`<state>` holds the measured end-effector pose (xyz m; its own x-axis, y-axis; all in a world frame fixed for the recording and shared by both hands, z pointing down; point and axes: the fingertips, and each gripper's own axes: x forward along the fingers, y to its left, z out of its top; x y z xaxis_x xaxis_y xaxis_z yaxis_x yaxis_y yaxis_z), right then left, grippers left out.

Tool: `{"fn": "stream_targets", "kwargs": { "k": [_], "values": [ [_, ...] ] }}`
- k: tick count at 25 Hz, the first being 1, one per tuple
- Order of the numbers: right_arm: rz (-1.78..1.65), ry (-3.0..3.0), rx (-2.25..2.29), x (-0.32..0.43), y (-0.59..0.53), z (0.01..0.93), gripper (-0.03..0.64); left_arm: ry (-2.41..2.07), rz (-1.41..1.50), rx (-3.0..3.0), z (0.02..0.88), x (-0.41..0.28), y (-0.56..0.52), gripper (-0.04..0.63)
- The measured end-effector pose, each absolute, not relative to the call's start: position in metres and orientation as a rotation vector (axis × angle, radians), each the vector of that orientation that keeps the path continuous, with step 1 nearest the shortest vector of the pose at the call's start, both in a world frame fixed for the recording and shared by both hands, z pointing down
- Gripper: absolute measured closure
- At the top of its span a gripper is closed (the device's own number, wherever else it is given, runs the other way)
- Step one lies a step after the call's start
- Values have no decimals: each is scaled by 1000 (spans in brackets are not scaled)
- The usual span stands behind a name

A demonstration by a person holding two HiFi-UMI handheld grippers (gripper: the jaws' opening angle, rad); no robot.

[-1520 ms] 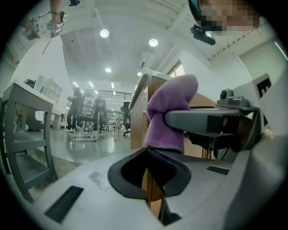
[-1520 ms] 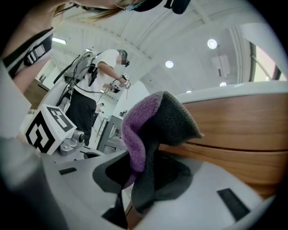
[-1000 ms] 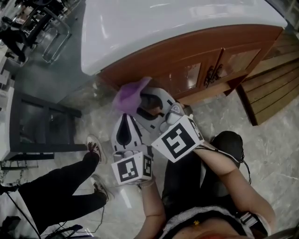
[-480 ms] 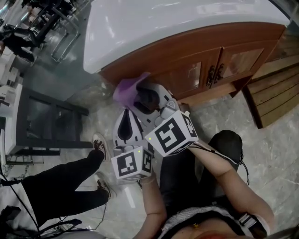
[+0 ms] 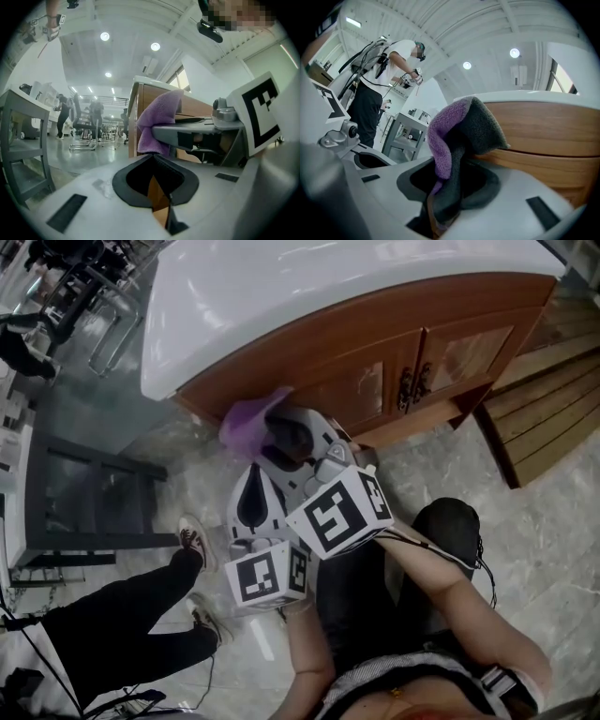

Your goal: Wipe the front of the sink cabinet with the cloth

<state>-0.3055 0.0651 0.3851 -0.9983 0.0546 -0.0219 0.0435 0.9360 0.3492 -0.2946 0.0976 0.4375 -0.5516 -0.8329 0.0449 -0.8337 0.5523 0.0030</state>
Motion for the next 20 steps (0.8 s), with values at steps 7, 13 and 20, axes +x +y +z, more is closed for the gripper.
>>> {"fn": "stream_targets", "kwargs": {
  "k": [7, 13, 20],
  "values": [
    [498, 3085, 62, -297, 50, 386, 443, -2717, 71, 1499, 440, -286, 91, 589],
    [541, 3107, -3, -289, 35, 392, 445, -2698, 49, 1504, 438, -281, 82, 589],
    [526, 3125, -45, -280, 21, 393, 445, -2675, 43, 1569, 440, -272, 70, 589]
  ]
}}
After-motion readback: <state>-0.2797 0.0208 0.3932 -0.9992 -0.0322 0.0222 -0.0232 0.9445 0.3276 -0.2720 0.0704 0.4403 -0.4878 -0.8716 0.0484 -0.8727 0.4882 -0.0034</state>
